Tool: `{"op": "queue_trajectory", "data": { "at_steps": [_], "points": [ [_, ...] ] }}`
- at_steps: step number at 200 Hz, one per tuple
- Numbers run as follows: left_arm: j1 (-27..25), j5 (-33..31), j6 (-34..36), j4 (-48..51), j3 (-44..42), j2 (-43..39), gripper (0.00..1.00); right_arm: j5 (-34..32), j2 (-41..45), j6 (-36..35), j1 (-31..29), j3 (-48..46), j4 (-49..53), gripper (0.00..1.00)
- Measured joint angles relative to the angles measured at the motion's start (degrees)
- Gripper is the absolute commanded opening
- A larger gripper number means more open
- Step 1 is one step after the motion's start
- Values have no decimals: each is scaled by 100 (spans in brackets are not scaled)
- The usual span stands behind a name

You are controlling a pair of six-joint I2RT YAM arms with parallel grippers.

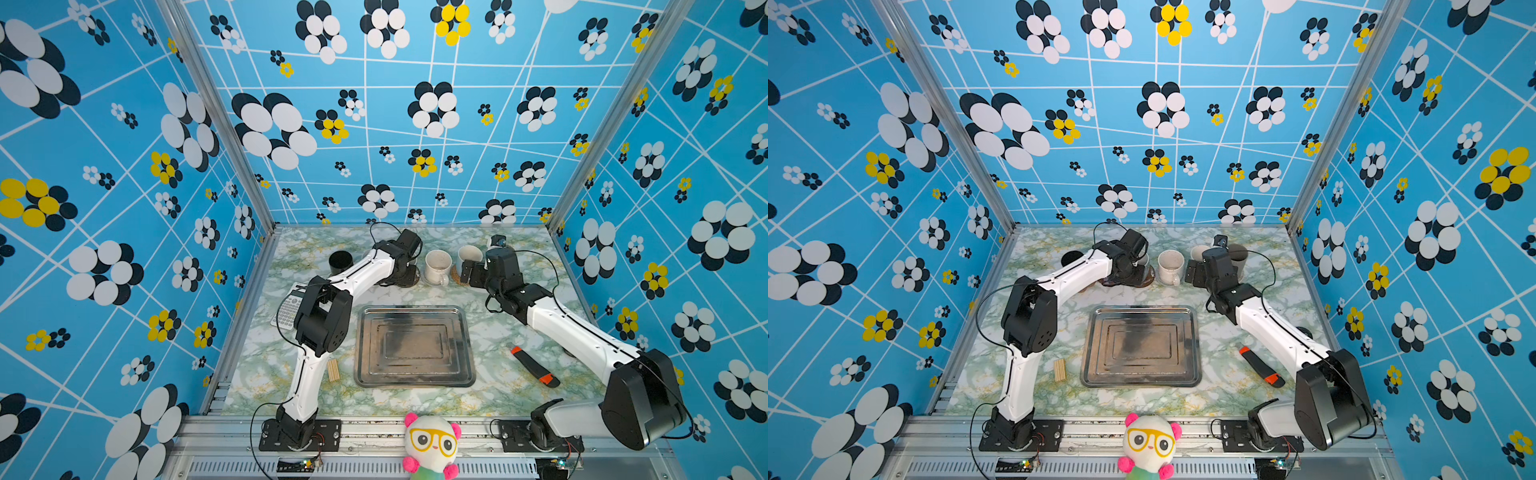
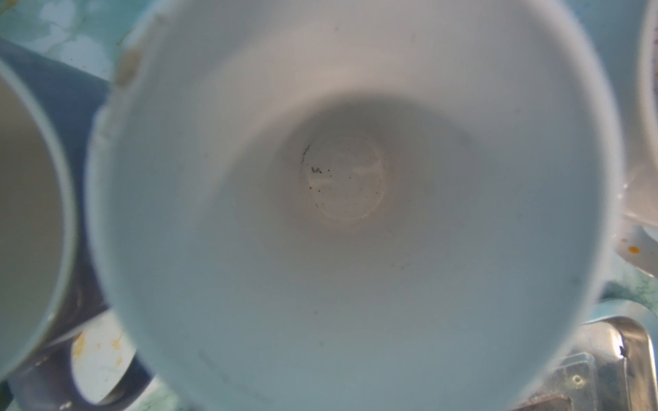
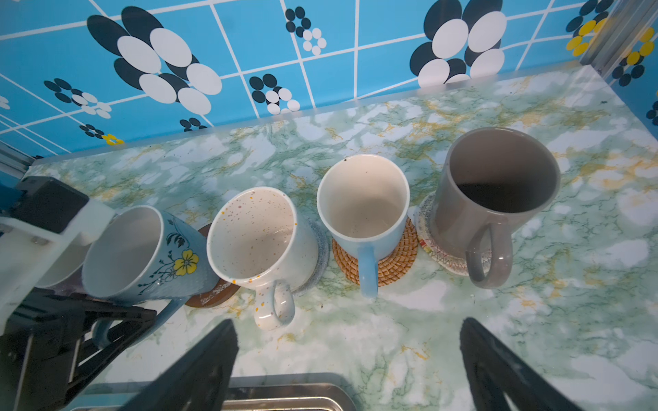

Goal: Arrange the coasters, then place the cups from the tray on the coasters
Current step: 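Lower the light blue mug onto the brown wooden coaster with the left gripper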

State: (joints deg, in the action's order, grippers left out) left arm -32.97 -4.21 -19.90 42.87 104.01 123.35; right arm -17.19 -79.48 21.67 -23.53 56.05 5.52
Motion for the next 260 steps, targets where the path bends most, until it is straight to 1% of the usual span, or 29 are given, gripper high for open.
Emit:
{"op": "queue_trajectory", "data": {
  "at_steps": [118, 260],
  "points": [
    [0, 0, -39, 46, 44, 33, 0, 24, 0, 0, 4, 2, 2, 99],
    [11, 37, -61, 57, 118, 85, 15, 107, 0, 0, 7, 4, 4, 99]
  ]
}}
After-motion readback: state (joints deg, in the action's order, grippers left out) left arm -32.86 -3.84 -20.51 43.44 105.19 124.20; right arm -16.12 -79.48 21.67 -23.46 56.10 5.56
